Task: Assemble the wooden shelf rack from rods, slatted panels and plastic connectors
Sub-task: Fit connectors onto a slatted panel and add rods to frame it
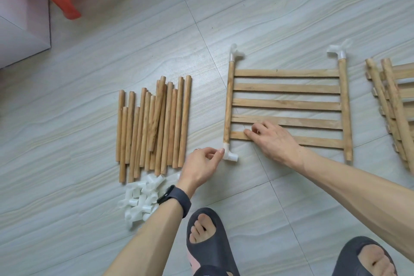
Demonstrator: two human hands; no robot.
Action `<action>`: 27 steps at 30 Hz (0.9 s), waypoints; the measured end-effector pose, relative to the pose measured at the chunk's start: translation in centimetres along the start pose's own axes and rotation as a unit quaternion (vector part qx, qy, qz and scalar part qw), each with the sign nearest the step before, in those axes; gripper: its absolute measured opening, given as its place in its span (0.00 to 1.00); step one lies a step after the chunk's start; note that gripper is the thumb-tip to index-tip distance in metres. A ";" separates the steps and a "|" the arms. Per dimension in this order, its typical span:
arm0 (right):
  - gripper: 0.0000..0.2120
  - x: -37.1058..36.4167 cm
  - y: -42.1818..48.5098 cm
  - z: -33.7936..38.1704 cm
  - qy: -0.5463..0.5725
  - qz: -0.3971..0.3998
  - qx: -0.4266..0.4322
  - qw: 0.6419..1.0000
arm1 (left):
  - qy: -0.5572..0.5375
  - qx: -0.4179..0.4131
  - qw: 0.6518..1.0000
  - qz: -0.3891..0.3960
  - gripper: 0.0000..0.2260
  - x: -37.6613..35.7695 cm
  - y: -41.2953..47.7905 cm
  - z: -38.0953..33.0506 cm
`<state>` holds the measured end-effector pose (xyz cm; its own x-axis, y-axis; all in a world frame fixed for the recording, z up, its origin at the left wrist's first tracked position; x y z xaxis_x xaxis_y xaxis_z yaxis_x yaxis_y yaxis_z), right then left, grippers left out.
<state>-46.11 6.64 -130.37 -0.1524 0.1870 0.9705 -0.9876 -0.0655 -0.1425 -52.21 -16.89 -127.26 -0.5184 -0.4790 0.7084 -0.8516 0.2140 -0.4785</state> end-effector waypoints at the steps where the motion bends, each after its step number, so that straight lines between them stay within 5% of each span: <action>1: 0.25 0.1 0.2 0.3 -0.006 -0.001 -0.012 1.000 | 0.109 -0.032 0.993 -0.042 0.18 0.8 0.0 0.3; 4: 0.25 0.2 0.5 0.5 -0.018 0.001 -0.034 0.999 | 0.358 -0.068 0.928 -0.074 0.19 3.1 -0.2 1.9; 7: 0.27 0.5 0.4 0.4 -0.013 0.012 -0.051 0.999 | 0.464 -0.003 0.885 -0.015 0.25 4.0 -1.0 3.3; 12: 0.21 1.3 -1.5 0.2 0.033 -0.009 -0.063 0.997 | 0.289 0.136 0.946 0.052 0.23 3.3 -1.8 3.5; 17: 0.18 3.7 -6.0 0.3 0.182 -0.003 -0.120 0.976 | 0.060 0.158 0.973 0.158 0.19 3.1 -1.3 -0.1; 20: 0.13 5.3 -8.3 1.5 0.398 0.045 -0.242 0.884 | -0.138 0.141 0.958 0.208 0.22 2.6 -1.2 -4.9; 24: 0.12 7.0 -10.3 2.0 0.657 0.015 -0.373 0.655 | -0.231 0.088 0.939 0.238 0.16 0.7 -0.7 -10.6; 27: 0.11 7.3 -11.8 0.7 0.697 -0.058 -0.399 0.593 | -0.242 0.084 0.932 0.255 0.22 -1.5 -0.7 -13.7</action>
<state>-35.55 8.12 -121.49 0.5857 0.8094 -0.0418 -0.6125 0.4083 -0.6769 -51.87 -4.65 -120.92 -0.7224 -0.6880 0.0695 -0.4585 0.4014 -0.7929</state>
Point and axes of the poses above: each hand's wrist, its own y-axis towards the middle knuckle, its own x-axis out of the back of the hand, z = x × y, the point moved 1 cm from there along y, towards the middle knuckle, and after that the axes turned 11 degrees about -z, right-handed, at the moved point
